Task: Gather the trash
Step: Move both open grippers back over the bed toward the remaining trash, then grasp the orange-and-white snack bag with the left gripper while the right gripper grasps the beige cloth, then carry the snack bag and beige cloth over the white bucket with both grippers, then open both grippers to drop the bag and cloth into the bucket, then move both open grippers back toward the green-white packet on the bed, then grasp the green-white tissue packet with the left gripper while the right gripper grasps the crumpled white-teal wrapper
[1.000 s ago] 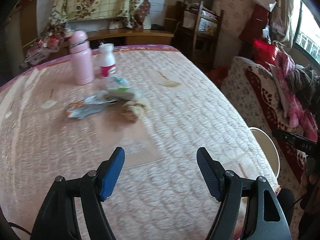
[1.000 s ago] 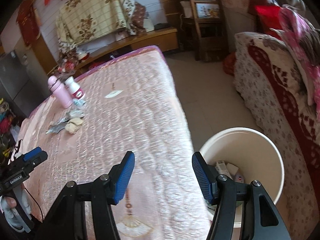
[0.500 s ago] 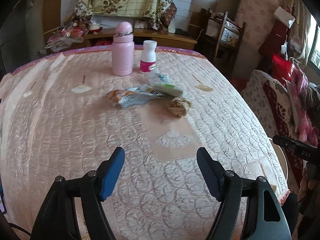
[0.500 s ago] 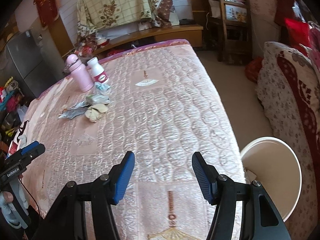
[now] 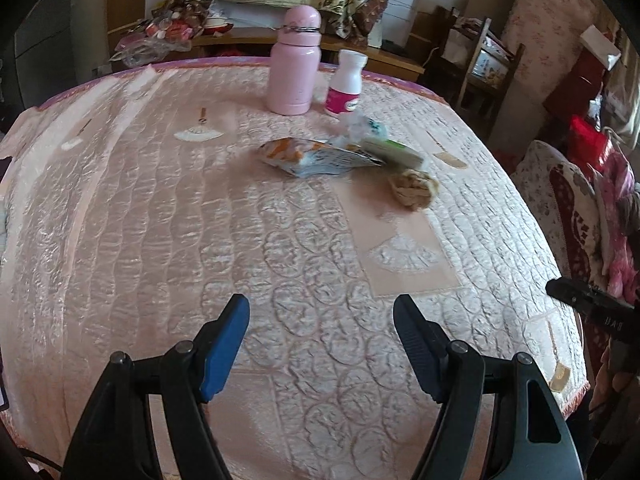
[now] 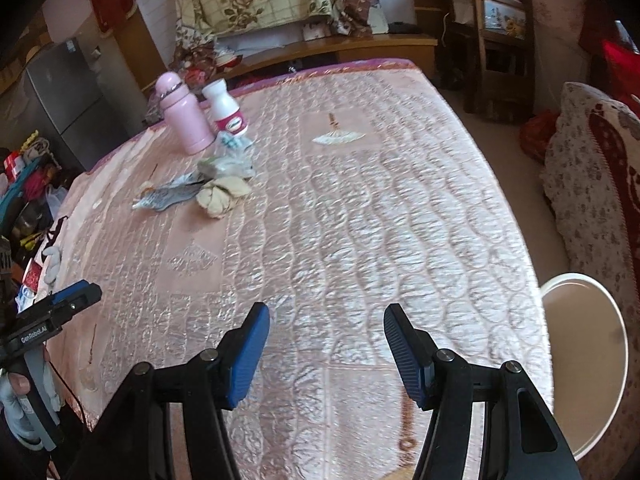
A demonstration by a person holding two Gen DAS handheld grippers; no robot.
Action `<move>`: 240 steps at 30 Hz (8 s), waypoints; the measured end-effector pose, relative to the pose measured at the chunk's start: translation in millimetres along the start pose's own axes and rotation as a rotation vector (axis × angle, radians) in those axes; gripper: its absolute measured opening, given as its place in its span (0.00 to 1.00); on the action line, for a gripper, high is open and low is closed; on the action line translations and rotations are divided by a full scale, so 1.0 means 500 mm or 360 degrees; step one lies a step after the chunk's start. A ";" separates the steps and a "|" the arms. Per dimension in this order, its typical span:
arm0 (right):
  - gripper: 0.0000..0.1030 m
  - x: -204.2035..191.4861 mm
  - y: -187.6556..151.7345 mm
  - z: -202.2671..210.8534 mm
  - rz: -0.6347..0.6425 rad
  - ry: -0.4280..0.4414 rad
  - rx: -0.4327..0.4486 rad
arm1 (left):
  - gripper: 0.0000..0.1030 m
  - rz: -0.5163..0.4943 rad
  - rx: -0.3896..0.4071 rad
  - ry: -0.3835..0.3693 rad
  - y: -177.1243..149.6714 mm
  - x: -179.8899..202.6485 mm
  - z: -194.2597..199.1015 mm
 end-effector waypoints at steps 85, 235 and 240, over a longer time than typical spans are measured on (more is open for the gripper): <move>0.33 -0.100 0.039 0.009 0.0141 0.0342 0.0134 | 0.37 -0.0017 -0.0171 -0.0266 0.052 0.152 -0.068; 0.62 0.006 0.083 -0.188 0.0055 0.0168 -0.0034 | 0.37 0.0029 -0.0185 0.0099 0.182 0.119 -0.332; 0.62 -0.056 0.114 -0.249 0.0090 0.0239 -0.0049 | 0.36 0.0041 -0.0143 0.0179 0.206 0.030 -0.303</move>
Point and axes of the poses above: each gripper's, at about its wrist camera, not at the fingertips, and z roughly against the way its jaws point, x to its right, y to its top, the point moved 9 cm from there along -z, roughly the way its jaws point, and after that the axes turned 9 degrees about x, right-handed, at the moved point
